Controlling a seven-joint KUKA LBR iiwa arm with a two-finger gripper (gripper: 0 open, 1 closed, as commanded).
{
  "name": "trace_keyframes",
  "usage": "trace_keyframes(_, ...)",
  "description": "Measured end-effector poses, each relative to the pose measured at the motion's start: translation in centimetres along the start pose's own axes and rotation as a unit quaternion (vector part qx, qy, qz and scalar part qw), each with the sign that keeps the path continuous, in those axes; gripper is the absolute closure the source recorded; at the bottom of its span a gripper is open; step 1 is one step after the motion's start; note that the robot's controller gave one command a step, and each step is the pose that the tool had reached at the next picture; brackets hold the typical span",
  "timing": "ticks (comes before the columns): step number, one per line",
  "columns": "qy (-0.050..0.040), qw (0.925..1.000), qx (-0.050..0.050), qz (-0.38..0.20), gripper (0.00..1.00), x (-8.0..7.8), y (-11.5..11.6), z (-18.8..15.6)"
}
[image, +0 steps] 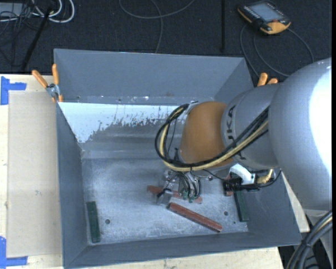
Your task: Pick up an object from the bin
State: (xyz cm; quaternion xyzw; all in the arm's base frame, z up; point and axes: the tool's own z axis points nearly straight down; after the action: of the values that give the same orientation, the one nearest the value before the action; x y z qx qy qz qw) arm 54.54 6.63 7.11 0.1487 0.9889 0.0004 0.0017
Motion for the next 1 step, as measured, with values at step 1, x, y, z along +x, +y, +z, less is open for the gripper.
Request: trace_keyframes(1, 0.0007, 1.0, 0.0, 0.0, 1.0, 0.04, -0.02, 0.05)
